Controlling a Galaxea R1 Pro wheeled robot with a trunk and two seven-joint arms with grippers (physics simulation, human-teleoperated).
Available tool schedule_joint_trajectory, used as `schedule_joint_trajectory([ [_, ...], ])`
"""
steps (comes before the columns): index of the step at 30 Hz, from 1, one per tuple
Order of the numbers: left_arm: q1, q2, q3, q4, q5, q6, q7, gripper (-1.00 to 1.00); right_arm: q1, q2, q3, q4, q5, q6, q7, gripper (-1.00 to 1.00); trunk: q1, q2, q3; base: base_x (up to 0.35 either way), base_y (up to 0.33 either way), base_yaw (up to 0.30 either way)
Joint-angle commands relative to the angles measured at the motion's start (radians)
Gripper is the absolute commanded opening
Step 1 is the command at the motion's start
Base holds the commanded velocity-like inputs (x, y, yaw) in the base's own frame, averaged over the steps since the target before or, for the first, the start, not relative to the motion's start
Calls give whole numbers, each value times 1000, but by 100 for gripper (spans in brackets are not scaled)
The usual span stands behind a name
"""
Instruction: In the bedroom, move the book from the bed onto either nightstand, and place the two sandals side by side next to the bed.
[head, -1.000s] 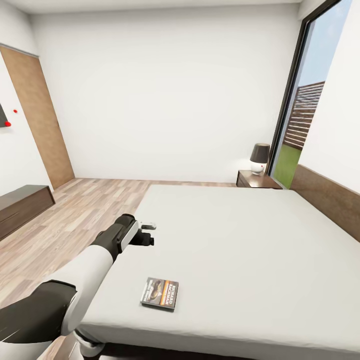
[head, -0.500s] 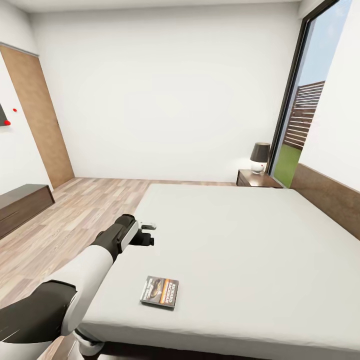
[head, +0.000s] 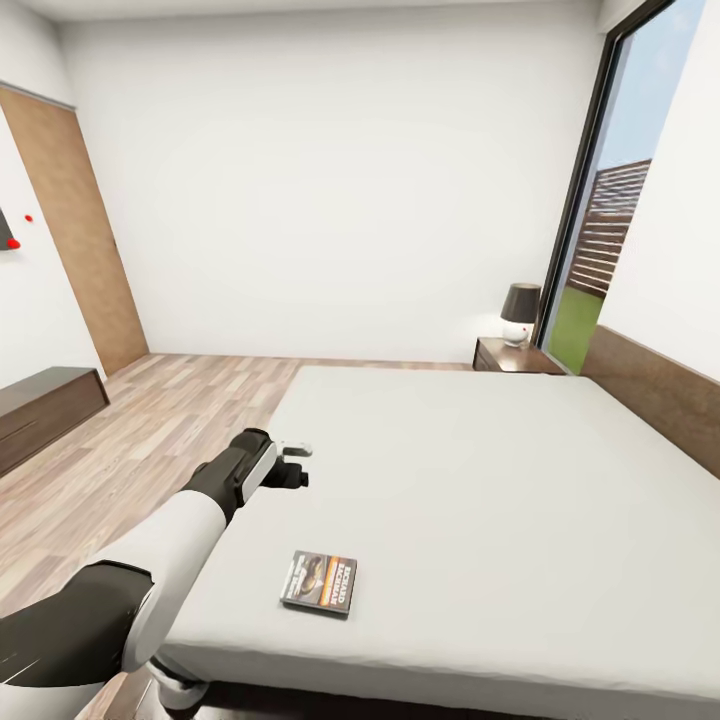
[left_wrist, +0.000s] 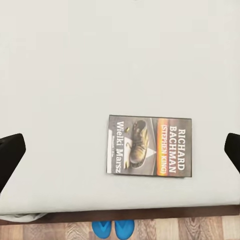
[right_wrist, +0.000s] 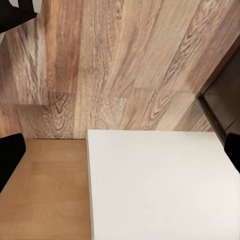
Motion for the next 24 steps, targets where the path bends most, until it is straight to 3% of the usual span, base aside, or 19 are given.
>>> schedule_joint_trajectory([
  [1, -1, 1, -6, -1, 9, 2, 6, 100, 0, 0, -8, -1, 11, 4, 2, 100, 0, -1, -2, 0, 0, 0],
  [24, -1, -2, -5, -2, 10, 0, 2, 100, 0, 2, 30, 0, 10, 8, 4, 100, 0, -1, -38, 0, 0, 0],
])
